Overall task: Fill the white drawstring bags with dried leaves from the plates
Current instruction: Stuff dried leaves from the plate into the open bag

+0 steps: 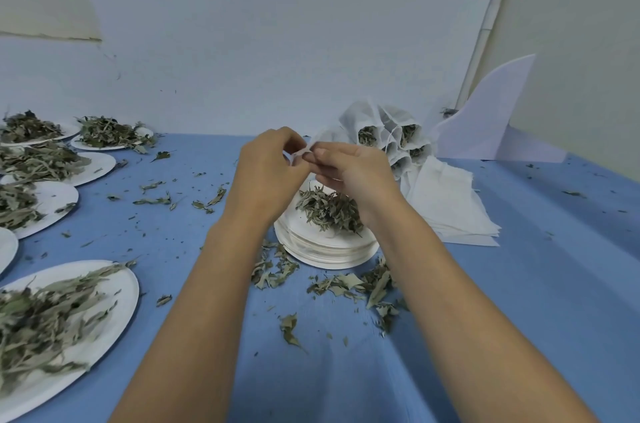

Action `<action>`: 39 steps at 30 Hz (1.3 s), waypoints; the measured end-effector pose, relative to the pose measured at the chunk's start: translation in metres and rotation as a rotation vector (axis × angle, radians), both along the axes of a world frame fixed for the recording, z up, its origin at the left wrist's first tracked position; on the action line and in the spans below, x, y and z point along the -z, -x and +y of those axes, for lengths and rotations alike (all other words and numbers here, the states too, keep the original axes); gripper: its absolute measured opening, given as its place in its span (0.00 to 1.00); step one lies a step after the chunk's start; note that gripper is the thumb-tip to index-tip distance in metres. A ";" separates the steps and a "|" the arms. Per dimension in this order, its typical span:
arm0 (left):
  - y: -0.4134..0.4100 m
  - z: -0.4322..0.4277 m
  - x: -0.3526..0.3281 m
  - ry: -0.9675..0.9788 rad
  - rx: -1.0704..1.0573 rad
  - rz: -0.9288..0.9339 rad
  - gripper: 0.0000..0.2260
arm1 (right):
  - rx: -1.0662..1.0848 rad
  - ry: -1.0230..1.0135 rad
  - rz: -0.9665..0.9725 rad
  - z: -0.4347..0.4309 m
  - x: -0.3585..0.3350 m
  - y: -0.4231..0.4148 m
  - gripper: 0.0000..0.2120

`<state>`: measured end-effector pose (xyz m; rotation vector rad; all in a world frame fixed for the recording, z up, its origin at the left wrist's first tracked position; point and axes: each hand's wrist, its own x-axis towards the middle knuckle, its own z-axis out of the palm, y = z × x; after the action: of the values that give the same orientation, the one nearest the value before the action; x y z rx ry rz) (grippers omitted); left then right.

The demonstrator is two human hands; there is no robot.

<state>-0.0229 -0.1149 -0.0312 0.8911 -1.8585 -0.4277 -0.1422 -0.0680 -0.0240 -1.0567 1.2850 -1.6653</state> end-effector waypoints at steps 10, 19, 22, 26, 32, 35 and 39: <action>-0.003 0.004 -0.005 -0.351 0.092 0.258 0.06 | -0.025 0.033 0.184 0.001 0.000 -0.004 0.09; -0.015 0.001 -0.007 -0.863 0.338 0.492 0.06 | -0.017 -0.009 0.147 0.000 0.001 0.001 0.06; -0.017 -0.005 -0.007 -0.891 0.218 0.599 0.06 | 0.118 -0.002 0.312 0.001 0.001 0.010 0.05; -0.017 -0.007 -0.004 -0.549 -0.030 0.468 0.06 | 0.296 0.050 0.623 -0.003 0.007 0.008 0.10; -0.007 0.000 0.000 0.050 -0.194 -0.024 0.12 | 0.426 0.244 0.995 -0.005 0.017 -0.003 0.13; -0.005 0.000 -0.002 0.105 -0.194 -0.090 0.14 | 0.492 0.182 1.175 -0.004 0.018 -0.002 0.13; 0.000 0.003 -0.004 0.130 -0.157 -0.110 0.12 | 0.493 0.165 1.193 -0.002 0.017 -0.010 0.12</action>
<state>-0.0229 -0.1119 -0.0271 0.9794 -1.8764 -0.1623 -0.1325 -0.0703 -0.0410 -2.1211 2.3059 -1.4566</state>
